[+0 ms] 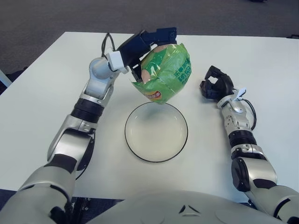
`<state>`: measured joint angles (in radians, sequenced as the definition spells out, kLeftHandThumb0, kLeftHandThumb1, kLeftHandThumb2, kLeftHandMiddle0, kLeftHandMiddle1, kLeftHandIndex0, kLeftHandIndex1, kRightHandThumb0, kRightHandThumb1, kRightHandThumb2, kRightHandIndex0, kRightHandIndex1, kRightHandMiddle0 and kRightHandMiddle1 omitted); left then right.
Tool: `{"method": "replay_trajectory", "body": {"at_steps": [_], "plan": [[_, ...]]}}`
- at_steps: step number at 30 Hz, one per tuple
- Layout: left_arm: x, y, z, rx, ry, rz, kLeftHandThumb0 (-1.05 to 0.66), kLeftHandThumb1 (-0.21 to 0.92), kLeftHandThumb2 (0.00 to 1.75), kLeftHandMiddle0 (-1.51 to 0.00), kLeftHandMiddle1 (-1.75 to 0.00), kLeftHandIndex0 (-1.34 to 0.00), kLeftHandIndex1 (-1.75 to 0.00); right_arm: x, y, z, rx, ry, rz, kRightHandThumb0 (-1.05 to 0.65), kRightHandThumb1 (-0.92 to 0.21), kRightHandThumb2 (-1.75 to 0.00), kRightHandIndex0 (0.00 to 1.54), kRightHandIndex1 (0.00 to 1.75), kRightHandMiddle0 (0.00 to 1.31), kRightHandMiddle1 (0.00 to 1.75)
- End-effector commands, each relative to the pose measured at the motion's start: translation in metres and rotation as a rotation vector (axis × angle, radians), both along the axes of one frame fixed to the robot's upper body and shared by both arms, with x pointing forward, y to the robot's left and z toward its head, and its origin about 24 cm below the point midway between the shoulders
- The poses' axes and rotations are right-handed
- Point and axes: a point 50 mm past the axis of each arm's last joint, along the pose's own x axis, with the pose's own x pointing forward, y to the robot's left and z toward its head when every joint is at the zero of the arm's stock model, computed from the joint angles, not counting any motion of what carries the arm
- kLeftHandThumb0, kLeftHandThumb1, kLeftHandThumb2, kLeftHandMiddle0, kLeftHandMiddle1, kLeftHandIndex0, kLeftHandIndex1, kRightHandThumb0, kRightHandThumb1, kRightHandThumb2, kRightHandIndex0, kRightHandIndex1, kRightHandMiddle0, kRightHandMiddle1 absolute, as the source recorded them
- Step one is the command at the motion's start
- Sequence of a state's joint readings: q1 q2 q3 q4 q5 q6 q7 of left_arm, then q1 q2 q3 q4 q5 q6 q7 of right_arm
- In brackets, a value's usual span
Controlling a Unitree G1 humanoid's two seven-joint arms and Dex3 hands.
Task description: Put the snack into the plate.
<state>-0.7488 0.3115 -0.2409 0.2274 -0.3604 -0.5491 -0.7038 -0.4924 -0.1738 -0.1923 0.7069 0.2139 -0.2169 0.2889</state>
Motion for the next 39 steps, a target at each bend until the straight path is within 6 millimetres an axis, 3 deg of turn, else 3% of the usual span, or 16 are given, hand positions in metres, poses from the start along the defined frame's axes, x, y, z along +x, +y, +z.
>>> {"method": "replay_trajectory", "body": {"at_steps": [1,6,12,15,23,24,28,30,33,36,39], "plan": [[-0.01,0.002,-0.007,-0.033,0.057,-0.034,0.0,-0.12,1.75,-0.98,-1.58,-0.73,-1.75,-0.022,0.001,-0.046,0.039,0.198,-0.022,-0.52,-0.2,-1.45,1.35,1.75,0.71,1.75],[-0.033,0.01,-0.017,-0.016,0.121,-0.014,0.0,-0.11,1.75,-0.97,-1.6,-0.72,-1.75,-0.022,0.003,-0.047,0.041,0.198,-0.034,-0.52,-0.2,-1.46,1.34,1.75,0.71,1.75],[-0.032,0.009,-0.017,0.034,0.191,0.002,0.0,-0.11,1.75,-0.97,-1.6,-0.71,-1.75,-0.021,0.004,-0.047,0.042,0.203,-0.035,-0.53,-0.2,-1.46,1.34,1.75,0.71,1.75],[-0.034,0.0,-0.021,0.089,0.243,-0.064,0.0,-0.1,1.75,-0.96,-1.63,-0.7,-1.75,-0.02,0.003,-0.047,0.04,0.209,-0.031,-0.53,-0.2,-1.46,1.33,1.75,0.71,1.75],[-0.037,-0.003,-0.025,0.212,0.288,-0.191,0.0,-0.09,1.75,-0.94,-1.65,-0.7,-1.75,-0.02,0.003,-0.047,0.036,0.205,-0.016,-0.53,-0.2,-1.47,1.32,1.75,0.71,1.75],[-0.037,-0.001,-0.027,0.287,0.291,-0.184,0.0,-0.09,1.75,-0.94,-1.65,-0.7,-1.75,-0.019,0.003,-0.047,0.036,0.204,-0.017,-0.53,-0.2,-1.46,1.32,1.75,0.71,1.75],[-0.035,0.008,-0.035,0.493,0.319,-0.173,0.0,0.11,1.51,-0.7,-1.72,-0.65,-1.66,-0.018,0.003,-0.045,0.036,0.198,-0.022,-0.53,-0.19,-1.47,1.32,1.75,0.71,1.75],[-0.032,0.01,-0.043,0.558,0.34,-0.198,-0.22,0.46,1.04,-0.34,-1.58,-0.52,-1.62,-0.017,0.003,-0.045,0.029,0.194,-0.027,-0.53,-0.19,-1.47,1.33,1.75,0.72,1.75],[-0.029,0.013,-0.051,0.606,0.325,-0.219,-0.31,0.25,1.16,-0.11,-1.41,-0.21,-1.48,-0.018,0.003,-0.045,0.012,0.183,-0.026,-0.54,-0.17,-1.5,1.35,1.75,0.74,1.75],[-0.029,0.013,-0.05,0.66,0.256,-0.22,-0.4,0.18,1.17,-0.04,-1.2,-0.07,-1.35,-0.019,0.003,-0.046,0.001,0.173,-0.02,-0.55,-0.15,-1.52,1.36,1.75,0.75,1.75],[-0.026,0.013,-0.055,0.718,0.212,-0.226,-0.46,0.18,1.13,-0.01,-0.92,-0.02,-1.18,-0.019,0.003,-0.048,0.005,0.169,-0.012,-0.55,-0.15,-1.53,1.38,1.75,0.76,1.75]]}}
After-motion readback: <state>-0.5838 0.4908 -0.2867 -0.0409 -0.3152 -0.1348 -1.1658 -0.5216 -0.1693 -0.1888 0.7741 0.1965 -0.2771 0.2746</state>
